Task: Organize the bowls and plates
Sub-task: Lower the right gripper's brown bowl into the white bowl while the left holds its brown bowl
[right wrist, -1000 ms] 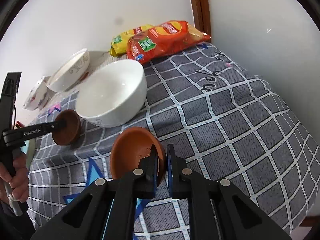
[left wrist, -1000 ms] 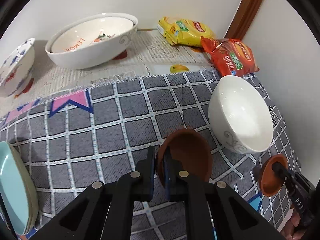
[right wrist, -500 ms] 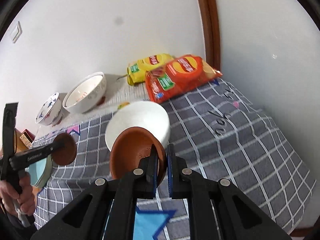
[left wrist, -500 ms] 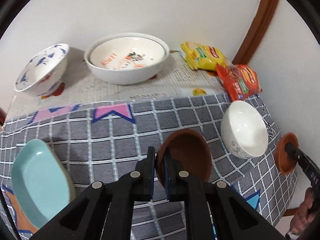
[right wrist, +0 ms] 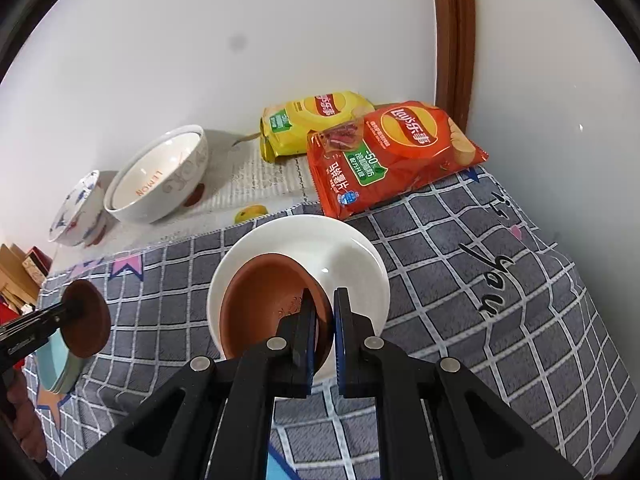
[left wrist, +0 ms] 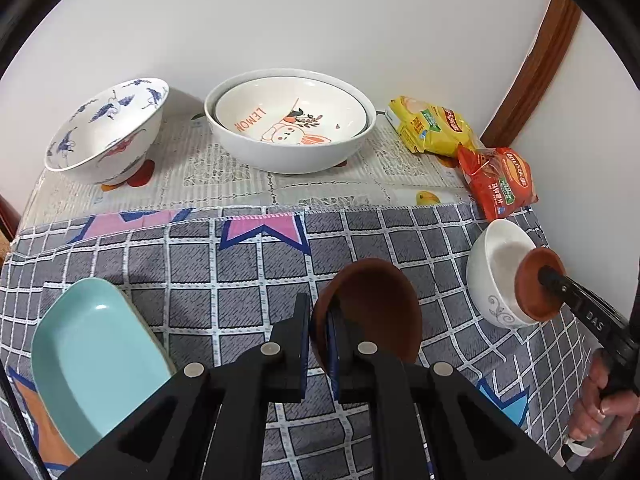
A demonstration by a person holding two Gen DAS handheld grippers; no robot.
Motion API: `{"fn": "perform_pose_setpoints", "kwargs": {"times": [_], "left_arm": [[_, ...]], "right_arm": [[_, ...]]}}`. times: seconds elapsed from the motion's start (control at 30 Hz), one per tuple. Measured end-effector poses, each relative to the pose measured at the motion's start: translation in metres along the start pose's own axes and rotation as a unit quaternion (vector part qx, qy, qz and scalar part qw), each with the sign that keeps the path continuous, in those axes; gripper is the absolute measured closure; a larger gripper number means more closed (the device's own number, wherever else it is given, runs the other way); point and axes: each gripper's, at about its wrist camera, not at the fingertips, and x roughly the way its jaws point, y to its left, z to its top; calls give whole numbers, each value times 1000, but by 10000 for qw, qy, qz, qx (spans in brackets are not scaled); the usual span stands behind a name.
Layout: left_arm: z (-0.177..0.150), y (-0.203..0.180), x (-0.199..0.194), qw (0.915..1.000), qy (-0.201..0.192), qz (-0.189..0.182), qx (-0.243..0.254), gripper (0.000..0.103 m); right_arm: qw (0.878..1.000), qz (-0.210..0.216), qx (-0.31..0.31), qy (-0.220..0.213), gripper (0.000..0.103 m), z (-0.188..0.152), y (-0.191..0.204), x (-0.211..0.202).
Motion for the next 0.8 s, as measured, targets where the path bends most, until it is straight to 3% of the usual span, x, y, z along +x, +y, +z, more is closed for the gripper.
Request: {"fn": "perform_pose_setpoints", "kwargs": {"times": [0.8], "left_arm": [[8,-8,28,9997,120,-175,77,95]], "right_arm": [[9982,-251,-233,495,95,12,5,56]]}}
